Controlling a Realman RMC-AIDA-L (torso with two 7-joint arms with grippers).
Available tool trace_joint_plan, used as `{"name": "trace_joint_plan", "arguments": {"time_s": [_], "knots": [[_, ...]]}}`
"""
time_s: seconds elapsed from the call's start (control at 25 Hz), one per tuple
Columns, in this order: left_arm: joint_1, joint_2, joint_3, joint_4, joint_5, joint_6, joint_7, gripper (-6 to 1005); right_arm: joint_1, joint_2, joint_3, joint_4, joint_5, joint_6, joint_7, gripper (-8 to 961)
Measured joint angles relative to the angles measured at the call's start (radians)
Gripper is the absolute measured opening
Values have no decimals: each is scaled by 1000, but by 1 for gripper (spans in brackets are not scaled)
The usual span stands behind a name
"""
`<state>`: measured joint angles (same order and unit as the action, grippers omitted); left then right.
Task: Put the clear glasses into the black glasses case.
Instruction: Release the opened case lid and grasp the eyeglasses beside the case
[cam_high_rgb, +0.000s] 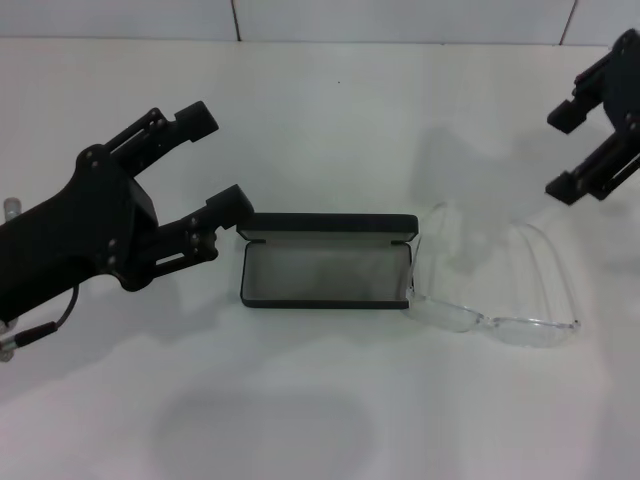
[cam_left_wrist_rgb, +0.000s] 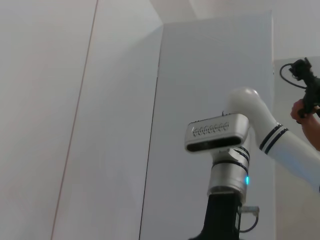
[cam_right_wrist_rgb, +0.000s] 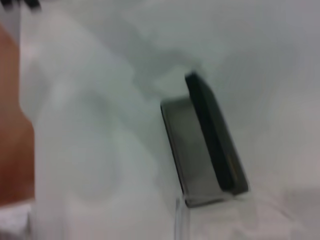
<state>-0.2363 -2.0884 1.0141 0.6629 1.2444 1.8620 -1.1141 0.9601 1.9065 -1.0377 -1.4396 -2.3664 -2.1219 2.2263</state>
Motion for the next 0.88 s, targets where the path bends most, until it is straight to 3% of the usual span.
{"name": "trace_joint_plan", "arguments": {"time_s": [0.12,0.24,0.36,0.44,0.6,0.88], "knots": [[-4,0,3,2,1,-1,1,895,29,12,-60,13,-35,3,1,832],[-12,0,4,-1,1,-3,5,895,47,43,-105,36,-81,4,2,818],[-17,0,4,-2,2,-3,5,895,51,92,-171,48,-163,14,-12,813],[-22,0,4,-2,5,-3,6,895,43,106,-212,50,-184,24,-18,810],[-24,-1,5,-3,7,-3,6,895,15,113,-323,69,-195,83,-11,808],[-25,-1,4,-3,7,-8,9,895,-6,120,-407,173,-186,195,-10,808]]}}
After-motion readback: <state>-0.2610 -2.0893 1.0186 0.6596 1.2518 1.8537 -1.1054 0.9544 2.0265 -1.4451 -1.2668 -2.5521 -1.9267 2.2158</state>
